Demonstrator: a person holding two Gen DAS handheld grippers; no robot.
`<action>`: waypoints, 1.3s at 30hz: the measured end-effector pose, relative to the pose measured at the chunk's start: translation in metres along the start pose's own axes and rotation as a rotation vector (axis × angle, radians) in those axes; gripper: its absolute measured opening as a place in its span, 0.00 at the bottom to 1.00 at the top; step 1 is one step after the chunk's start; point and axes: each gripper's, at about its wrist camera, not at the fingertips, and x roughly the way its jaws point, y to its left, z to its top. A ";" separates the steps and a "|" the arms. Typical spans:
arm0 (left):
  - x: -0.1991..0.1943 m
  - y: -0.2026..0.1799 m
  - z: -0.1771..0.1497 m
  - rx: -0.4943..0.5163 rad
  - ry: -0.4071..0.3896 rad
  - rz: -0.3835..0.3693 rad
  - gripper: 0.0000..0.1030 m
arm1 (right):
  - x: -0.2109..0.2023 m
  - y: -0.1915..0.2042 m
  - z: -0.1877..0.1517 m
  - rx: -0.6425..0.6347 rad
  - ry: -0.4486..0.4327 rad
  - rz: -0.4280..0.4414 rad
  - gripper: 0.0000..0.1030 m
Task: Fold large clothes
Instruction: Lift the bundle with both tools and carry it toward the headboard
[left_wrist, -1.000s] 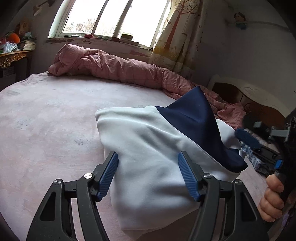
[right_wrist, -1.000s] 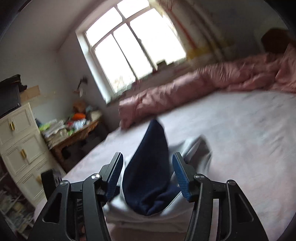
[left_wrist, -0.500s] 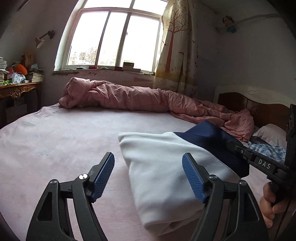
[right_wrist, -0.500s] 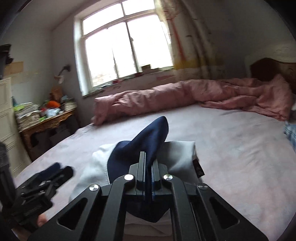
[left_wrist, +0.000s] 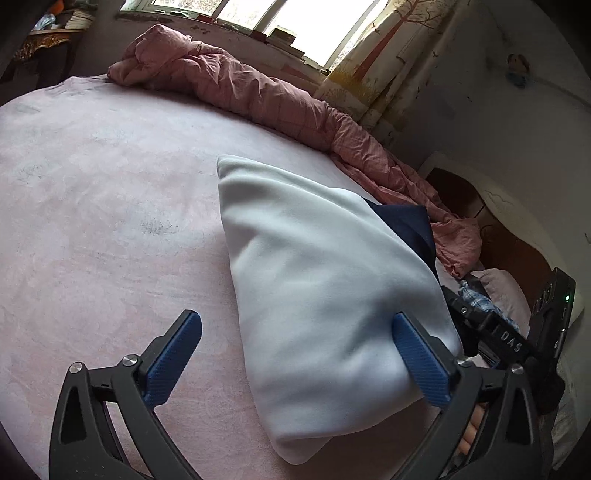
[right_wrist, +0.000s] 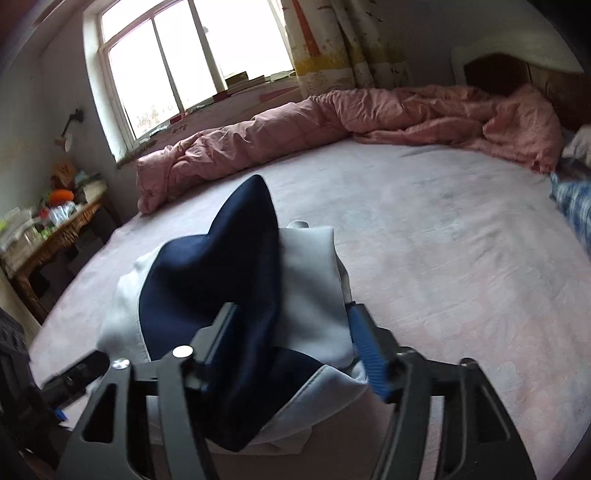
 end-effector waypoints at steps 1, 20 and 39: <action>0.000 -0.003 -0.001 0.014 0.000 0.001 0.99 | 0.000 -0.006 0.001 0.049 0.003 0.050 0.76; 0.019 0.013 -0.006 -0.159 0.125 -0.199 1.00 | 0.058 -0.047 -0.017 0.351 0.287 0.340 1.00; -0.043 -0.117 0.017 0.140 -0.149 -0.288 0.65 | -0.075 -0.049 0.016 0.232 -0.068 0.421 0.54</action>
